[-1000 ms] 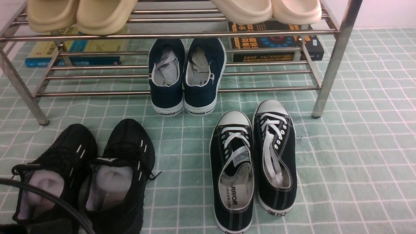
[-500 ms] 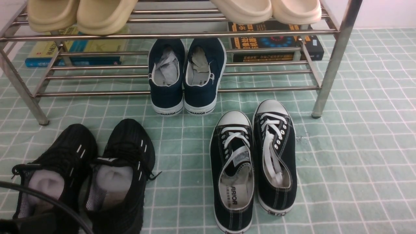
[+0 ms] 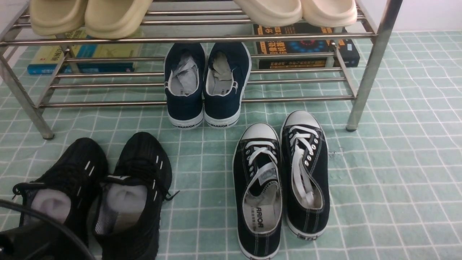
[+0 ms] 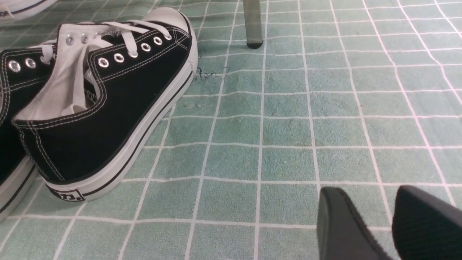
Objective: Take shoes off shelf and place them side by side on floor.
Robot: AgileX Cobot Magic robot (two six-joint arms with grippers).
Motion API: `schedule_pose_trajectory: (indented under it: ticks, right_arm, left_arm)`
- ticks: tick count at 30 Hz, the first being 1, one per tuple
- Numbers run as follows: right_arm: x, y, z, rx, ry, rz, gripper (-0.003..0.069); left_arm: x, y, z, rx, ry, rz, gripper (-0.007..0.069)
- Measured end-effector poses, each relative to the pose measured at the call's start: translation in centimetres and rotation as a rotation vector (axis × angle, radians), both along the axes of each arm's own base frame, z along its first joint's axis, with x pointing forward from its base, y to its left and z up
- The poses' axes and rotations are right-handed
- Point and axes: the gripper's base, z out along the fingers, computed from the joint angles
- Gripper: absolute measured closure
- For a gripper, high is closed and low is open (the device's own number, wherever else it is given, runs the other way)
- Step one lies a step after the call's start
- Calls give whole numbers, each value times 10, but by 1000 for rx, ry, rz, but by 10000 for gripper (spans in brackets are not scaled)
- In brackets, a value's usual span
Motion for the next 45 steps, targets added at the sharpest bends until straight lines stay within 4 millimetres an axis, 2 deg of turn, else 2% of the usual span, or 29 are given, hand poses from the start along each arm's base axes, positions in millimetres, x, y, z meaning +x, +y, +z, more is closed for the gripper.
schedule_pose_trajectory:
  ticks: [4, 6, 12, 22, 45]
  right_arm:
    - [0, 0, 0, 0, 0, 0, 419]
    - [0, 0, 0, 0, 0, 0, 419]
    - [0, 0, 0, 0, 0, 0, 419]
    - [0, 0, 0, 0, 0, 0, 419]
    - [0, 0, 0, 0, 0, 0, 419]
  left_arm:
    - [-6, 6, -16, 0, -87, 59, 589]
    - [-8, 11, -32, 25, -131, 111, 586]
    - [-13, 20, -62, 98, -139, 212, 579]
    - [-19, 23, -93, 146, -135, 241, 572]
    - [-20, 24, -93, 151, -183, 244, 554]
